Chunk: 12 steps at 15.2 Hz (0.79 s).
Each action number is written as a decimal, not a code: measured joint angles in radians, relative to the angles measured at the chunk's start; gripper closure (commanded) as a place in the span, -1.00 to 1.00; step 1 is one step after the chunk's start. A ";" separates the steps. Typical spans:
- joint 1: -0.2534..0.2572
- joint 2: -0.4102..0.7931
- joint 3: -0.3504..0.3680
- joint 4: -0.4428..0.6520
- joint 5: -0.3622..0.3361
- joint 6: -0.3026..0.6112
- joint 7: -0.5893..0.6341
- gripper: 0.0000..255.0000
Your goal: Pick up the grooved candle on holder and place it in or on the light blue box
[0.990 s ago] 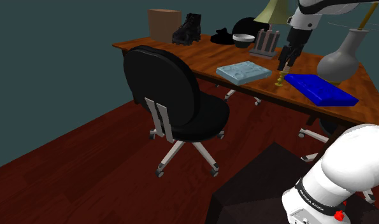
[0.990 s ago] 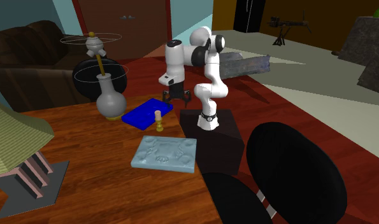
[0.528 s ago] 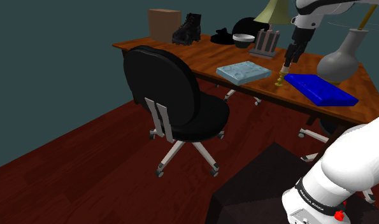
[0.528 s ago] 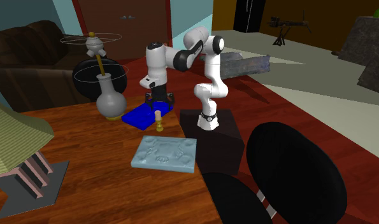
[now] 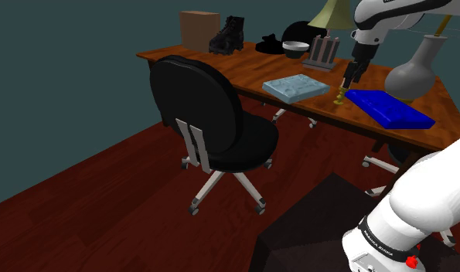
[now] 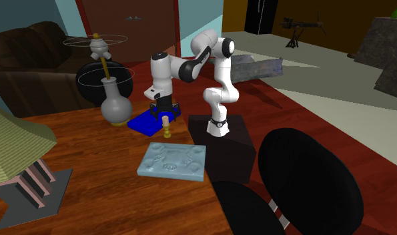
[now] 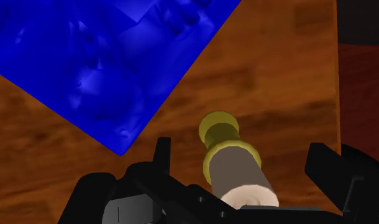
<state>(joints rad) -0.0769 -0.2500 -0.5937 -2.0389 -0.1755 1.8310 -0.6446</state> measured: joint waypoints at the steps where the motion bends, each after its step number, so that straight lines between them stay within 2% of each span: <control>1: 0.000 0.000 0.000 -0.005 0.000 0.005 0.001 -1.00; 7: 0.000 0.001 -0.001 -0.011 0.000 0.012 0.001 -1.00; 8: 0.000 0.001 -0.001 -0.011 0.000 0.012 0.001 1.00; 12: 0.000 0.000 -0.001 -0.010 0.000 0.012 0.001 1.00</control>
<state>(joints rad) -0.0771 -0.2497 -0.5944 -2.0488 -0.1760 1.8428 -0.6435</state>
